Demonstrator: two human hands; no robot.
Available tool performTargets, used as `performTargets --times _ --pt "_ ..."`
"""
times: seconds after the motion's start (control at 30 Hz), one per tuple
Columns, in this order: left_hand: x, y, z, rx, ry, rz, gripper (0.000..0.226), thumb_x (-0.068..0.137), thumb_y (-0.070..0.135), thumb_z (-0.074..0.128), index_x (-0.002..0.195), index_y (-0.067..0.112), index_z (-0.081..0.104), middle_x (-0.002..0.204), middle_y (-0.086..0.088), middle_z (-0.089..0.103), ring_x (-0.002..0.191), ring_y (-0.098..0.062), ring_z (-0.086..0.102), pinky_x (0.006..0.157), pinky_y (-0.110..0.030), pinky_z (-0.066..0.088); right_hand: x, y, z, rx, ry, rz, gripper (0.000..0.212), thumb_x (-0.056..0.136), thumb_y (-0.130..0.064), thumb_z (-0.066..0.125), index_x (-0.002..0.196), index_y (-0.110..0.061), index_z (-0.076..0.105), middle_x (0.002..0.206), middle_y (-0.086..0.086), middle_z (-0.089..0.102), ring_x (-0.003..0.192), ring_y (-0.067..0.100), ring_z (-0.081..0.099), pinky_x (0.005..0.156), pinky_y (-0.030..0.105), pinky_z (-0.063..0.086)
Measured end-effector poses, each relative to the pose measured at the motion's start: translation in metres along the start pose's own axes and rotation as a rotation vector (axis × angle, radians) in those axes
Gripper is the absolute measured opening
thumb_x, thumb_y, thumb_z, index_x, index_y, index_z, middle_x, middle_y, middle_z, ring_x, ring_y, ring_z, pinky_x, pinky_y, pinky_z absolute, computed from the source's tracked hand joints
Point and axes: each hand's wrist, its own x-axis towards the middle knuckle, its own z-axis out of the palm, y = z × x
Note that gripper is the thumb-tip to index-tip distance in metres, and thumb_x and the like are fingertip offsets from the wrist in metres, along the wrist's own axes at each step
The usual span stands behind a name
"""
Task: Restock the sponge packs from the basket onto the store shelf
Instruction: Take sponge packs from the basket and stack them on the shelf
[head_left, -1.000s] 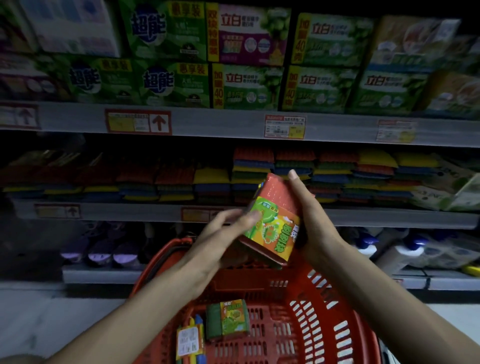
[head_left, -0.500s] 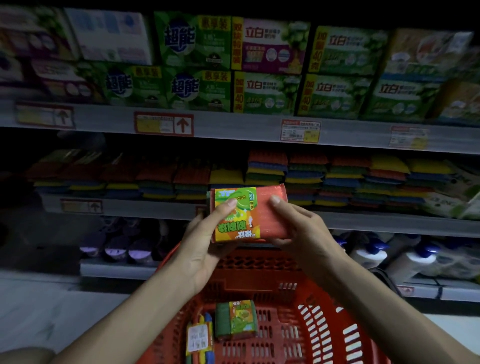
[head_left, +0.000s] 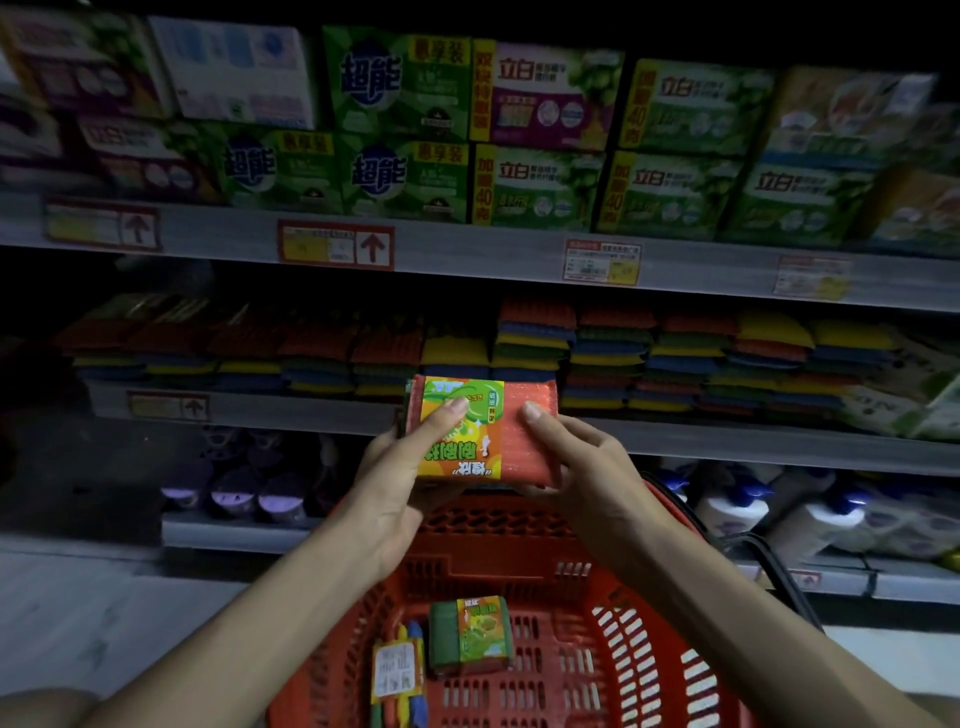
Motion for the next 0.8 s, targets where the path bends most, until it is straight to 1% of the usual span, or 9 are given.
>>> performTargets --times 0.07,0.17,0.27,0.4,0.5,0.53,0.63,0.67,0.8 --pt "0.0 -0.001 -0.001 0.011 0.007 -0.006 0.049 0.076 0.038 0.082 0.117 0.013 0.074 0.108 -0.013 0.078 0.098 -0.026 0.074 0.083 -0.039 0.058 0.001 0.001 0.001 0.004 -0.001 0.011 0.055 0.088 -0.035 0.075 0.133 -0.007 0.06 0.117 0.011 0.076 0.111 0.027 0.073 0.107 0.053 0.051" --pt "0.003 0.002 -0.005 0.031 0.014 -0.015 0.057 0.071 0.042 0.085 0.118 0.012 0.074 0.108 -0.013 0.078 0.104 -0.03 0.073 0.094 -0.043 0.058 0.004 0.001 0.0 -0.027 0.016 0.01 0.059 0.084 -0.041 0.079 0.131 -0.01 0.061 0.117 0.014 0.076 0.107 0.027 0.074 0.105 0.05 0.052" --pt "0.005 0.012 -0.012 0.051 -0.005 -0.02 0.066 0.064 0.047 0.088 0.119 0.013 0.074 0.11 -0.013 0.077 0.103 -0.029 0.074 0.094 -0.043 0.057 0.009 0.0 0.002 -0.072 0.0 0.009 0.068 0.077 -0.046 0.084 0.134 -0.02 0.058 0.122 0.02 0.072 0.097 0.028 0.067 0.082 0.039 0.051" --pt "0.005 0.025 -0.018 -0.024 0.007 -0.001 0.053 0.068 0.045 0.082 0.11 0.014 0.077 0.104 -0.012 0.078 0.085 -0.023 0.074 0.08 -0.038 0.061 0.012 -0.002 0.007 -0.03 -0.067 0.027 0.048 0.09 -0.024 0.075 0.132 -0.011 0.055 0.1 0.009 0.075 0.078 0.022 0.073 0.06 0.03 0.056" --pt "0.002 0.027 -0.022 -0.074 0.019 0.026 0.044 0.076 0.049 0.078 0.107 0.018 0.076 0.104 -0.012 0.076 0.091 -0.023 0.072 0.085 -0.043 0.059 0.013 0.001 0.015 0.039 -0.044 0.054 0.05 0.089 -0.016 0.075 0.131 -0.005 0.052 0.087 0.004 0.074 0.067 0.016 0.072 0.061 0.03 0.058" --pt "0.0 0.026 -0.024 -0.065 0.032 0.024 0.043 0.078 0.052 0.076 0.107 0.019 0.076 0.102 -0.01 0.076 0.094 -0.024 0.072 0.088 -0.045 0.058 0.014 0.003 0.017 0.047 -0.026 0.059 0.051 0.088 -0.016 0.076 0.131 -0.004 0.051 0.089 0.004 0.074 0.068 0.017 0.073 0.064 0.032 0.059" --pt "-0.009 0.019 -0.027 -0.019 0.07 -0.002 0.048 0.076 0.057 0.075 0.104 0.02 0.076 0.095 -0.008 0.078 0.092 -0.027 0.075 0.089 -0.048 0.059 0.017 0.007 0.025 0.061 0.009 0.054 0.068 0.078 -0.023 0.083 0.134 -0.003 0.049 0.119 0.021 0.071 0.094 0.032 0.077 0.088 0.046 0.062" --pt "-0.012 0.017 -0.027 -0.003 0.064 -0.012 0.051 0.074 0.058 0.075 0.106 0.019 0.075 0.096 -0.009 0.079 0.093 -0.028 0.076 0.088 -0.048 0.06 0.018 0.007 0.028 0.071 0.013 0.045 0.073 0.075 -0.027 0.084 0.135 -0.003 0.05 0.122 0.023 0.069 0.099 0.035 0.076 0.093 0.048 0.06" --pt "-0.021 0.011 -0.028 0.074 0.001 0.01 0.051 0.078 0.047 0.079 0.119 0.018 0.071 0.106 -0.008 0.078 0.1 -0.026 0.076 0.093 -0.05 0.059 0.02 0.012 0.042 0.122 0.037 0.029 0.077 0.076 -0.033 0.082 0.139 -0.003 0.048 0.125 0.023 0.07 0.104 0.034 0.075 0.091 0.042 0.061"
